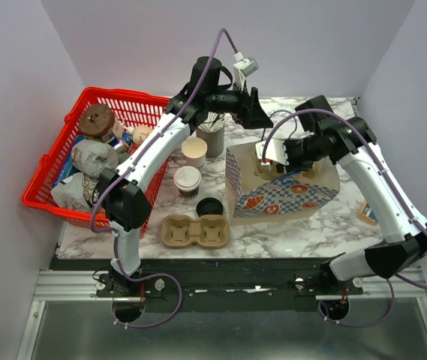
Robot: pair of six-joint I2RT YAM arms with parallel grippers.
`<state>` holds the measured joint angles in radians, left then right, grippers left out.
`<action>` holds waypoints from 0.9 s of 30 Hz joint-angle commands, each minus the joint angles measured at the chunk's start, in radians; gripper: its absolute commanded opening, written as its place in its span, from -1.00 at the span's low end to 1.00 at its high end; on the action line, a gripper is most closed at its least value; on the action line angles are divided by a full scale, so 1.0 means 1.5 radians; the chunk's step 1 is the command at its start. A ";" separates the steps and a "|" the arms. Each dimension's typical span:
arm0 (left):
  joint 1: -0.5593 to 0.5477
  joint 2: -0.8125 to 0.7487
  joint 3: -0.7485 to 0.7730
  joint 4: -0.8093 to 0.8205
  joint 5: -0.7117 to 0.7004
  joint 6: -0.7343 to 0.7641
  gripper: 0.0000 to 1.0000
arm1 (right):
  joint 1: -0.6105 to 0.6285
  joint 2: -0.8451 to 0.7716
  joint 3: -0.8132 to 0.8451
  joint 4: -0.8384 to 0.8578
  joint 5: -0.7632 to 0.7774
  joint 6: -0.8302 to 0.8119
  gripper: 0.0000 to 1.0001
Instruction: Pack the takeout coffee
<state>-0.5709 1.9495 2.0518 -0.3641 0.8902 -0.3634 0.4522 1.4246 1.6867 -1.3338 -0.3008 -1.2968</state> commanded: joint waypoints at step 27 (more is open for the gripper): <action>0.105 -0.059 -0.015 0.029 0.000 0.008 0.65 | 0.004 0.102 0.034 -0.127 0.031 -0.112 -0.99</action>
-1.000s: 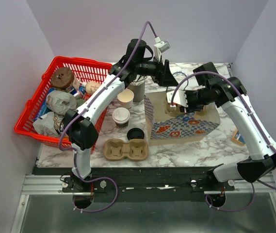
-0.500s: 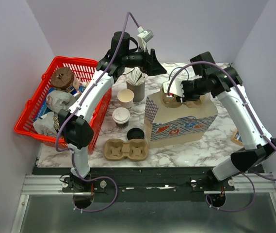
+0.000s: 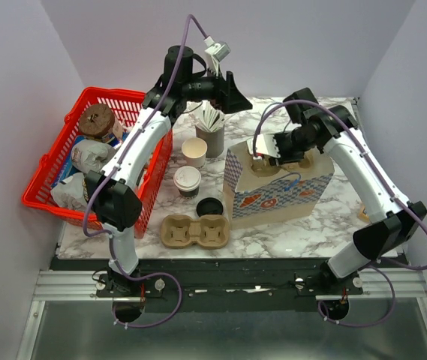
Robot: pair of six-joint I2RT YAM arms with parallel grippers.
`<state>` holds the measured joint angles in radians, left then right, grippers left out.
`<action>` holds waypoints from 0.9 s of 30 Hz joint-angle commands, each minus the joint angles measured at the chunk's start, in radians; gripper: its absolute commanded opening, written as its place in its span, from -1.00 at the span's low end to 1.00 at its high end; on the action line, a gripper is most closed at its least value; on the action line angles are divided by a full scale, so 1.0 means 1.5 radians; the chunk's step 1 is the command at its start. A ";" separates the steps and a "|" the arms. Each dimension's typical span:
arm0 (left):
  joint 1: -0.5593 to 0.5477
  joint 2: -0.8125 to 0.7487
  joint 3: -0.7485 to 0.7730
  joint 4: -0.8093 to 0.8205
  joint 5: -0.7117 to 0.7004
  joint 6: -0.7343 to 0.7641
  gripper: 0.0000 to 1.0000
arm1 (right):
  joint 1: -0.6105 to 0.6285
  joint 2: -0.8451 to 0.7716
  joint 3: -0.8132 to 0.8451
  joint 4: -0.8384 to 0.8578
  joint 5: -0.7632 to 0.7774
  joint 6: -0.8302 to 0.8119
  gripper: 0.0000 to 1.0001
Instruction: Pack the takeout coffee
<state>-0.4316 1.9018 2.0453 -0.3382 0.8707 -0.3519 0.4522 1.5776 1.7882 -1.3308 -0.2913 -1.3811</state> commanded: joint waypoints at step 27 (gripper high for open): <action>0.033 -0.053 -0.047 0.002 0.012 0.005 0.65 | 0.061 0.073 -0.162 -0.121 0.010 -0.080 -0.91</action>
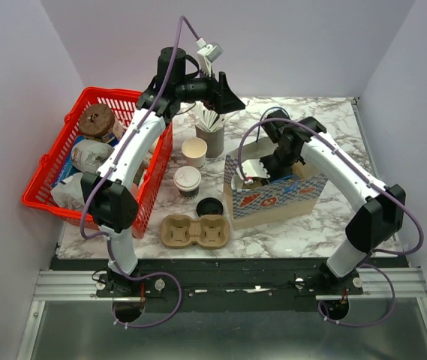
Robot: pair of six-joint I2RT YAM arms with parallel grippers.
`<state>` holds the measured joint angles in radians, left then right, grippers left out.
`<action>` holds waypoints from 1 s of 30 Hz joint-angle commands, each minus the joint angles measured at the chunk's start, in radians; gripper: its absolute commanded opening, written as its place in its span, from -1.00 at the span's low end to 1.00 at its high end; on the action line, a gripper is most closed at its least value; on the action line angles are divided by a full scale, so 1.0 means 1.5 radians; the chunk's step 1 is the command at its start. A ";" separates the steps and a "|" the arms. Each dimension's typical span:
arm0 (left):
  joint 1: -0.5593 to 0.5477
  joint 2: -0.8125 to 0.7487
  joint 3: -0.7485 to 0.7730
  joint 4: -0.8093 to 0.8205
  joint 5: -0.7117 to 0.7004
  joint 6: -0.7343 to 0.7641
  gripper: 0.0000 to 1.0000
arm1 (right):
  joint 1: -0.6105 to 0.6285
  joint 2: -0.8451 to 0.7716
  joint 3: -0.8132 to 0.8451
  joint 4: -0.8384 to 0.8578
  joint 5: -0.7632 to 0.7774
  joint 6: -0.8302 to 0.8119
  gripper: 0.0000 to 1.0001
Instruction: Pack the takeout coffee
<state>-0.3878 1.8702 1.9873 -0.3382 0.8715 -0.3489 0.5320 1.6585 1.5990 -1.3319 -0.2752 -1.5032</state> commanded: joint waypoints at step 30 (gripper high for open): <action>0.002 -0.037 -0.016 0.010 0.015 0.001 0.67 | 0.007 -0.115 -0.007 -0.058 -0.008 0.125 0.79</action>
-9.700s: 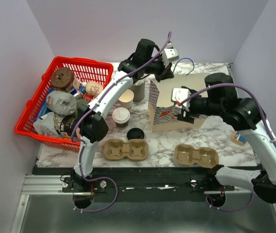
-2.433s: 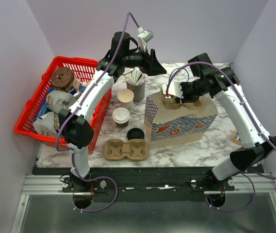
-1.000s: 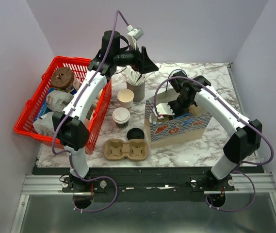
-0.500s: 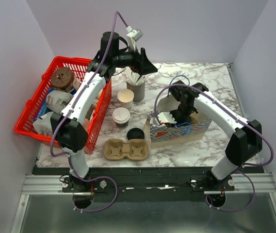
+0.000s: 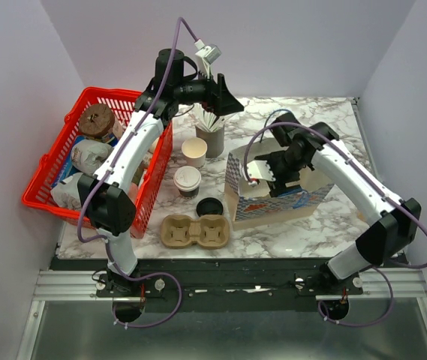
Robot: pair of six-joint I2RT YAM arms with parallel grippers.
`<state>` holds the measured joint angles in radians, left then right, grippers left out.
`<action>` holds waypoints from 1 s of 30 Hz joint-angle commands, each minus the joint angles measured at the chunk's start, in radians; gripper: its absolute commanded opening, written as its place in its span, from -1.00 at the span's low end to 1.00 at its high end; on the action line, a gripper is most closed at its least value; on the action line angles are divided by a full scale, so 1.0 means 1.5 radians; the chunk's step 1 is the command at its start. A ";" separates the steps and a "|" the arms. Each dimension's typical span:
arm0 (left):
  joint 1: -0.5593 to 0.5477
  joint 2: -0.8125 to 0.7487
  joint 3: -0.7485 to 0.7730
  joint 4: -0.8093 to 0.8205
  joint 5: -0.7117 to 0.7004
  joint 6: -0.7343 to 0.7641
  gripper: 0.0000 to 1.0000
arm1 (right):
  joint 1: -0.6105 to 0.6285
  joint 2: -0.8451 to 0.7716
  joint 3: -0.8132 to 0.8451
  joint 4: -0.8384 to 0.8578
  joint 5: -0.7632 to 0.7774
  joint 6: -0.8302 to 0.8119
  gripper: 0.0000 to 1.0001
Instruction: Pack the takeout coffee
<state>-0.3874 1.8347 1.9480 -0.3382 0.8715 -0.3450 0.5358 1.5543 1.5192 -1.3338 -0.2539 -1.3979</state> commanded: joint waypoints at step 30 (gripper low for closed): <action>-0.172 0.061 0.078 -0.214 -0.091 0.380 0.59 | -0.039 -0.373 -0.021 0.465 0.211 0.481 1.00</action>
<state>-0.6353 1.8927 2.0354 -0.6533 0.8093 0.1928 0.5152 0.9821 1.5406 -0.7223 -0.0017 -0.7349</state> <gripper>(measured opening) 0.812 0.997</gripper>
